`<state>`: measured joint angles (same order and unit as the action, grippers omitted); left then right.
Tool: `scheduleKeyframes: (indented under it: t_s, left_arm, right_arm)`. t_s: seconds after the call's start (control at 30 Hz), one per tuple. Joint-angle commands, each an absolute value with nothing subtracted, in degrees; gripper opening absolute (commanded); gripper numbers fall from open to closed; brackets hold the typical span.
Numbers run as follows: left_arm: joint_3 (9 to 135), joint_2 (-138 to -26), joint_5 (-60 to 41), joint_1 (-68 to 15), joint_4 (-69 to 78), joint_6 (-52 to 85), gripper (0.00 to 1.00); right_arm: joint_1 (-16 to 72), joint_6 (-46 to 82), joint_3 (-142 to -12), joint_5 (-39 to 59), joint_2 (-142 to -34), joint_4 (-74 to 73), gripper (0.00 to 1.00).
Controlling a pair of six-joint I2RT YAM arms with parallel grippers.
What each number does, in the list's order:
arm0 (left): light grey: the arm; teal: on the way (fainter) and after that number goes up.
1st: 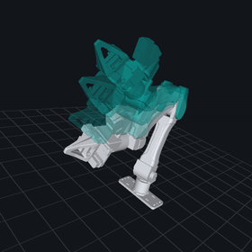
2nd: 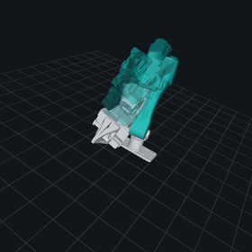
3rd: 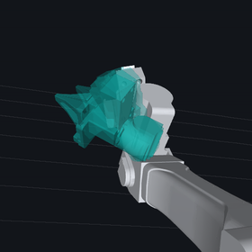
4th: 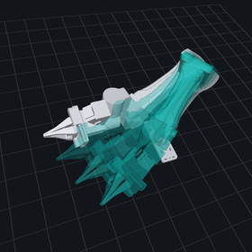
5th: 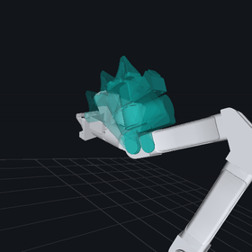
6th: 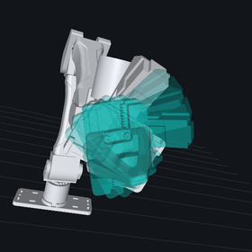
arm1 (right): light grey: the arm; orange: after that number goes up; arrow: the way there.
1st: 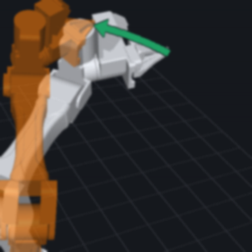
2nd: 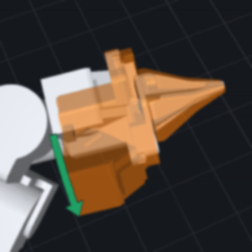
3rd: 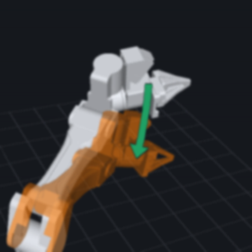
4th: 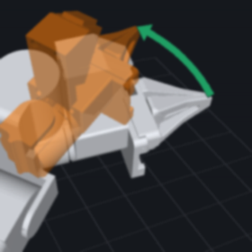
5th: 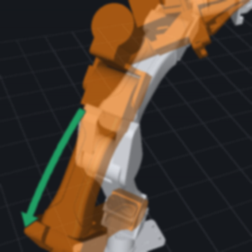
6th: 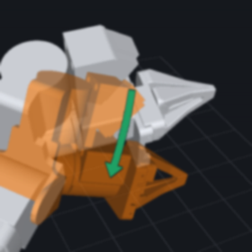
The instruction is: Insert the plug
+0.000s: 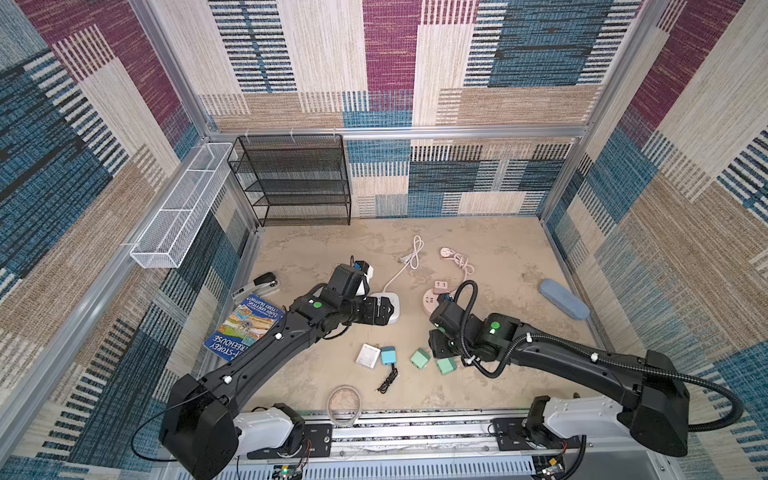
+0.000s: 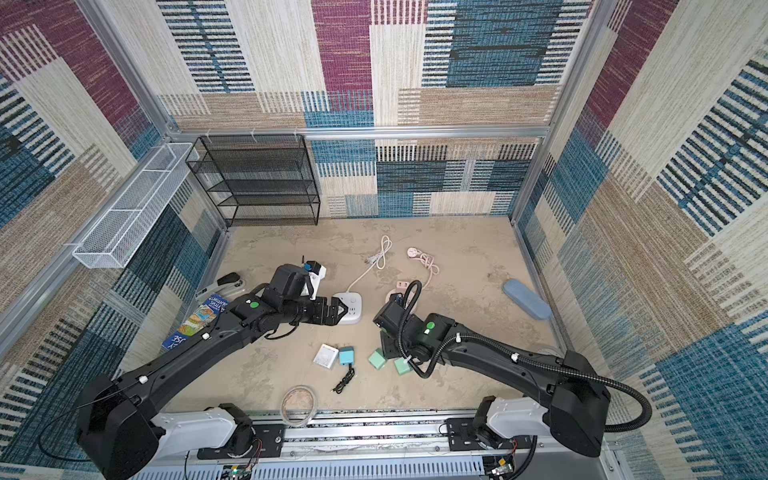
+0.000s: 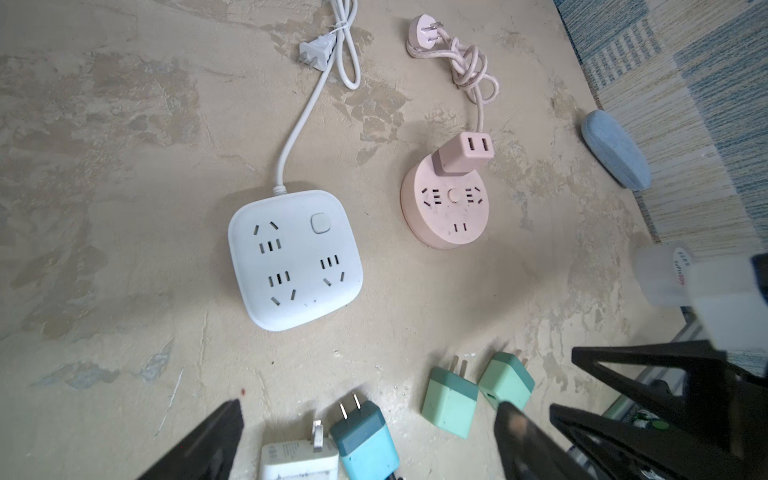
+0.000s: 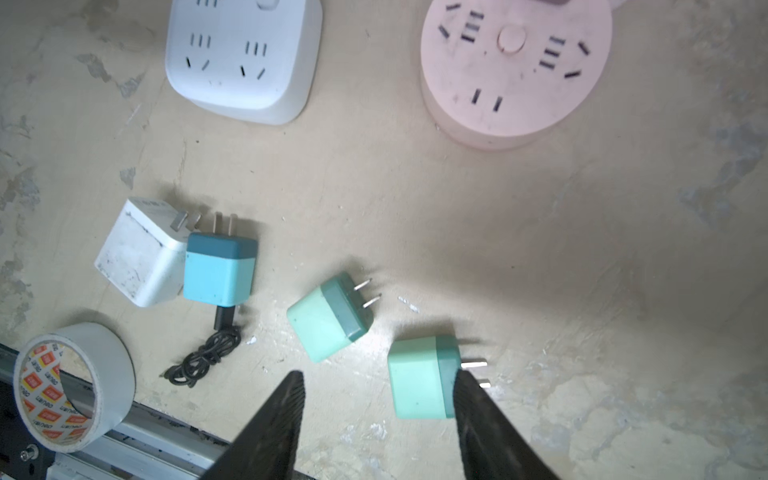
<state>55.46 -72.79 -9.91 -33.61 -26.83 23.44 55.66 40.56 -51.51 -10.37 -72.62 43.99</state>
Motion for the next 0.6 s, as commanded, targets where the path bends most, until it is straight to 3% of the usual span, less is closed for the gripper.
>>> scheduleKeyframes:
  t_s: [0.0, 0.23, 0.57]
  left_arm:
    - [55.02, -73.36, -12.37, -33.57, -25.12, 23.73, 0.99]
    - [55.11, -75.15, -15.49, -34.21, -24.33, 22.97, 0.99]
    - [57.80, -78.36, -14.67, -38.71, -26.02, 22.06, 0.99]
  right_arm:
    - [57.08, 44.50, -49.41, -6.72, -71.69, 45.34, 0.57]
    - [57.30, 46.66, -40.32, 3.03, -64.55, 39.37, 0.52]
    - [57.22, 49.38, -35.01, 2.28, -63.01, 40.72, 0.48]
